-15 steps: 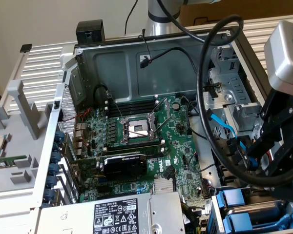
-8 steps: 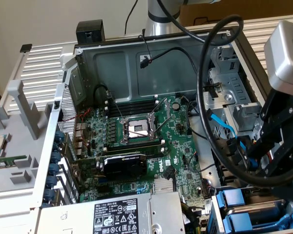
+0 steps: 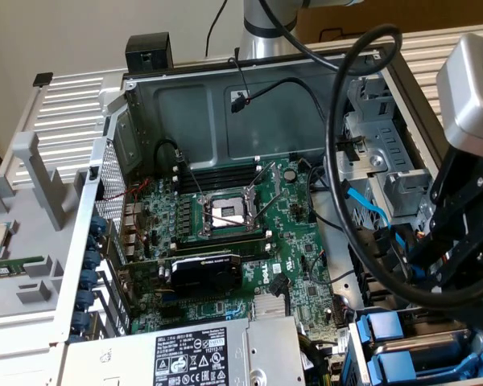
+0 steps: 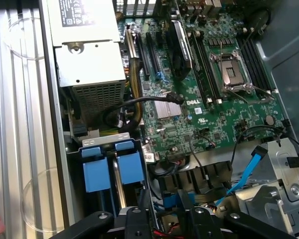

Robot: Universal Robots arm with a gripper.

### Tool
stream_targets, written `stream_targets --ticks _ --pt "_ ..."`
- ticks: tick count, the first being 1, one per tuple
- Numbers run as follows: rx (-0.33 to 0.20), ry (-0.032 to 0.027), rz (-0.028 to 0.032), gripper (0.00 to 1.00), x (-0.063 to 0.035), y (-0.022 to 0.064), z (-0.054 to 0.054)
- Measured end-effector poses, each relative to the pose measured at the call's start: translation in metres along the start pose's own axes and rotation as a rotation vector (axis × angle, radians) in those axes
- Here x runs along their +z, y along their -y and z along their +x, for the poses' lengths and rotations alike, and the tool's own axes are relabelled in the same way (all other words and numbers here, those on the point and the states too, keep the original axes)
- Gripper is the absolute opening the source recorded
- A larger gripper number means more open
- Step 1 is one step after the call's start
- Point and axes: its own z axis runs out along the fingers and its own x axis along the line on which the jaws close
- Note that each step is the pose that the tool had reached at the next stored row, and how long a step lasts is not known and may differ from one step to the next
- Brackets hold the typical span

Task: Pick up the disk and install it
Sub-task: 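Insert the second disk wire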

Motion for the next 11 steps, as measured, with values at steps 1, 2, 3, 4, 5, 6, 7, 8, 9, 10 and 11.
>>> stream_targets --ticks 1,2,3,4,5,6,7,8,9,10,11 --pt "0.0 0.0004 -0.0001 0.35 -0.0001 0.0 0.0" --pt "0.0 0.001 -0.0003 0.33 -0.0001 0.0 0.0" --pt "0.0 0.0018 -0.0004 0.33 -0.0002 0.0 0.0" --pt "-0.001 0.0027 -0.0007 0.25 -0.0003 0.0 -0.0001" --pt "-0.001 0.0034 -0.0009 0.25 -0.0004 0.0 -0.0001" --pt "-0.001 0.0041 -0.001 0.25 -0.0005 0.0 -0.0001" --pt "-0.001 0.005 -0.0012 0.23 -0.0005 0.0 -0.0001" --pt "-0.001 0.0058 -0.0014 0.23 -0.0007 0.0 -0.0002" --pt "-0.002 0.0067 -0.0016 0.16 -0.0009 0.0 -0.0002" --pt "-0.002 0.0074 -0.0018 0.16 -0.0011 -0.0001 -0.0003" --pt "-0.002 0.008 -0.002 0.16 -0.0013 -0.0002 -0.0003"
